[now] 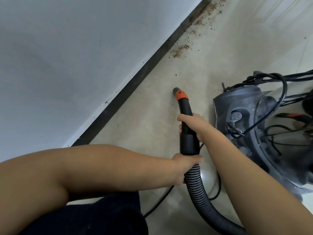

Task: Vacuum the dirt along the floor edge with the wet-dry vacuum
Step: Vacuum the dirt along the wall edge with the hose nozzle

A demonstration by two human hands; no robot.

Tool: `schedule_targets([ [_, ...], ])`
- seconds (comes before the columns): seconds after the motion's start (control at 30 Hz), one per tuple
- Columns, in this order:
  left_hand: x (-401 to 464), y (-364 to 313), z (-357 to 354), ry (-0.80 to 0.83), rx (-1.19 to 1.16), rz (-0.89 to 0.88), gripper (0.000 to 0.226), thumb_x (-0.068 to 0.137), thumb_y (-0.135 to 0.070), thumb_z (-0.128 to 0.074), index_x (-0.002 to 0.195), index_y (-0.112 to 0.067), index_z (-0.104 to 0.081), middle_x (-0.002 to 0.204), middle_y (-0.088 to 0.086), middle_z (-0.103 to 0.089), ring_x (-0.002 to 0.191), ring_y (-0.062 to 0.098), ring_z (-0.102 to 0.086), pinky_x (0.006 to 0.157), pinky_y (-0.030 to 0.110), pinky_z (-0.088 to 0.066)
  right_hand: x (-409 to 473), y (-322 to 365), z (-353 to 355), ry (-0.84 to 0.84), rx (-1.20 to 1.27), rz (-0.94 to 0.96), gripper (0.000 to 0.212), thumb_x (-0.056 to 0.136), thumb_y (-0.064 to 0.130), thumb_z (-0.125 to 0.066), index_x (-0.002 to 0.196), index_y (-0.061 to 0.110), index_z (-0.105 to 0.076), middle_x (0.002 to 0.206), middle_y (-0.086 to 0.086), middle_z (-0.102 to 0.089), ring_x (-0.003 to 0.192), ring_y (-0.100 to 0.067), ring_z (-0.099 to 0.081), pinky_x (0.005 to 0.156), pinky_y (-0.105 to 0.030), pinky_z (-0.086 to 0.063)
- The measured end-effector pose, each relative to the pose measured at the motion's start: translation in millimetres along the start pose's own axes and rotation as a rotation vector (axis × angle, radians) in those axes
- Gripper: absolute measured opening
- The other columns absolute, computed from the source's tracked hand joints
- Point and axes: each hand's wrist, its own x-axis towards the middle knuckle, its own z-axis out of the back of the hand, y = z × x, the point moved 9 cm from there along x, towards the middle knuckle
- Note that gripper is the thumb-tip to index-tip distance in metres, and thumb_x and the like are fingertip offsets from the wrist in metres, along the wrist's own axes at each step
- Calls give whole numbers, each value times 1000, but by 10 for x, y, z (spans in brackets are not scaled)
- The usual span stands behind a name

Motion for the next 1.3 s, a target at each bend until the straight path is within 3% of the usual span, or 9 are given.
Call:
schedule_targets([
  [0.23,238,-597,221,-59,22,-157,17,81,-14,-69,95,-7,-61,81,8,-60,63,17,-57,56,24,-49,355,469,-6,-46,73,38,12,88,9,-59,94,9,-48,67,-9,-56,51,-19,-55,43,-20,-49],
  [0.33,318,-841,227,-72,-13,-189,16,82,-13,-68,94,-7,-60,72,6,-58,57,16,-56,52,21,-48,535,657,25,-43,67,50,13,87,9,-59,94,8,-48,68,-9,-56,51,-18,-57,45,-22,-50],
  [0.53,454,-1267,66,-33,-60,-233,15,81,-13,-72,88,-8,-59,69,6,-56,58,19,-53,64,30,-47,817,941,303,-89,77,43,17,84,11,-61,96,7,-50,64,-7,-58,43,-16,-58,52,-25,-53],
  [0.6,474,-1281,-6,-17,-78,-227,14,82,-13,-71,84,-9,-58,68,6,-55,58,19,-52,65,30,-46,823,962,346,-78,54,34,19,84,11,-61,99,7,-49,63,-7,-58,42,-15,-58,52,-25,-54],
  [0.77,404,-860,-33,-22,-68,-157,19,81,-17,-71,96,-9,-62,76,6,-61,70,22,-59,74,34,-51,586,723,159,-10,-47,26,17,85,11,-60,98,7,-48,65,-9,-57,47,-18,-57,61,-31,-54],
  [0.97,267,-265,173,-88,-75,-61,21,76,-19,-73,90,-7,-63,78,7,-64,70,23,-61,65,30,-50,281,373,-248,101,-103,36,13,87,9,-59,96,8,-50,63,-9,-57,48,-18,-56,55,-29,-53],
  [1.07,252,-460,273,-102,-71,-101,24,76,-18,-72,95,-7,-63,83,10,-63,71,24,-61,65,31,-52,346,488,-260,68,-78,50,13,88,9,-58,95,8,-48,63,-9,-56,48,-18,-55,53,-27,-51],
  [1.17,237,-877,338,-105,-101,-190,14,80,-13,-70,90,-7,-61,74,8,-60,63,20,-57,61,28,-49,518,774,-187,11,-11,74,17,87,8,-59,99,6,-47,65,-9,-54,49,-19,-54,54,-28,-51],
  [1.3,171,-1024,349,-111,-144,-192,16,81,-16,-70,90,-8,-60,74,7,-59,63,20,-56,66,31,-49,575,944,-265,44,-71,71,15,86,9,-59,97,6,-48,64,-8,-55,49,-18,-55,54,-27,-52],
])
